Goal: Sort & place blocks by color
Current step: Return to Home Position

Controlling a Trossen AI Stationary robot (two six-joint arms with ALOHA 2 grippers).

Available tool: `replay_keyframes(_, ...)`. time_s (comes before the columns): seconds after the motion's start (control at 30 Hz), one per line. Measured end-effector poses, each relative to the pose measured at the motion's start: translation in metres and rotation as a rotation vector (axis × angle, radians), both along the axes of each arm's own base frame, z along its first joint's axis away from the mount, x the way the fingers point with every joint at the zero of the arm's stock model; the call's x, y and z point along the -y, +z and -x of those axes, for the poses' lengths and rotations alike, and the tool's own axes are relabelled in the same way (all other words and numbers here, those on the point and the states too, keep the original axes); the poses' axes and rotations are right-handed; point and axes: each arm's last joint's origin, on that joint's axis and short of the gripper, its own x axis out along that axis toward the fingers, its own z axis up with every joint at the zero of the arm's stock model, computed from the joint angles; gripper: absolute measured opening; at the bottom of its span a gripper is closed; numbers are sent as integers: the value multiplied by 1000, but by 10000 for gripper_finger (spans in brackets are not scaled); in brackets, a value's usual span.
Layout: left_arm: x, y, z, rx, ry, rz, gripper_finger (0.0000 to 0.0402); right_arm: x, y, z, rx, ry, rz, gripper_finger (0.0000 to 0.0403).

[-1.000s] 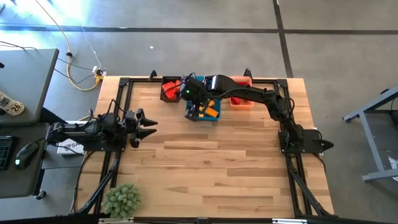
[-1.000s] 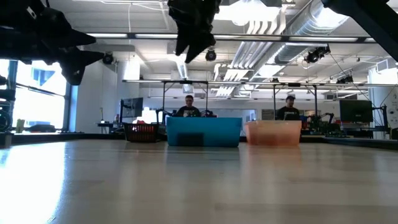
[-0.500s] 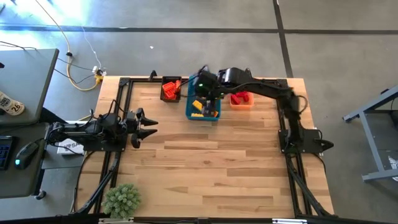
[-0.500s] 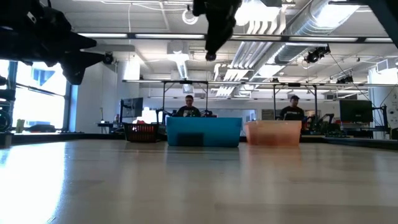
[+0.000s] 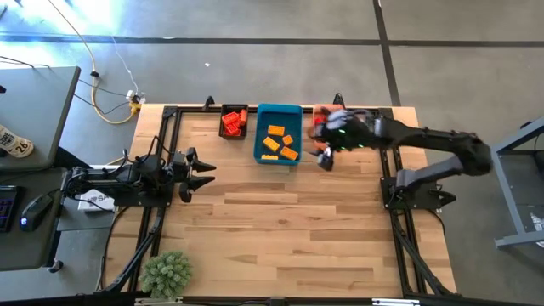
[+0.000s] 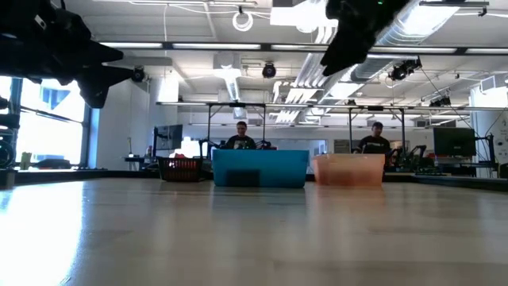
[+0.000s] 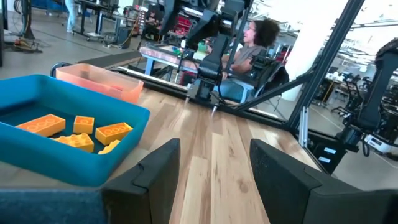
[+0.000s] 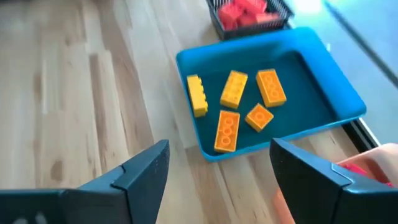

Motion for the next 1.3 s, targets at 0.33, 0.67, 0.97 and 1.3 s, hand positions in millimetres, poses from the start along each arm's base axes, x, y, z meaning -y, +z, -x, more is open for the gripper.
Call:
replay_keyframes(0.33, 0, 0, 0, 0, 0, 0, 184, -20, -44, 77, 285, -28, 15, 265)
replay_keyframes(0.67, 0, 0, 0, 0, 0, 0, 184, -32, -93, 120, 463, -42, -82, 265)
replay_keyframes(0.97, 0, 0, 0, 0, 0, 0, 184, -37, -115, 140, 554, -62, -131, 265)
replay_keyframes(1.3, 0, 0, 0, 0, 0, 0, 184, -42, -142, 150, 697, -33, -225, 265)
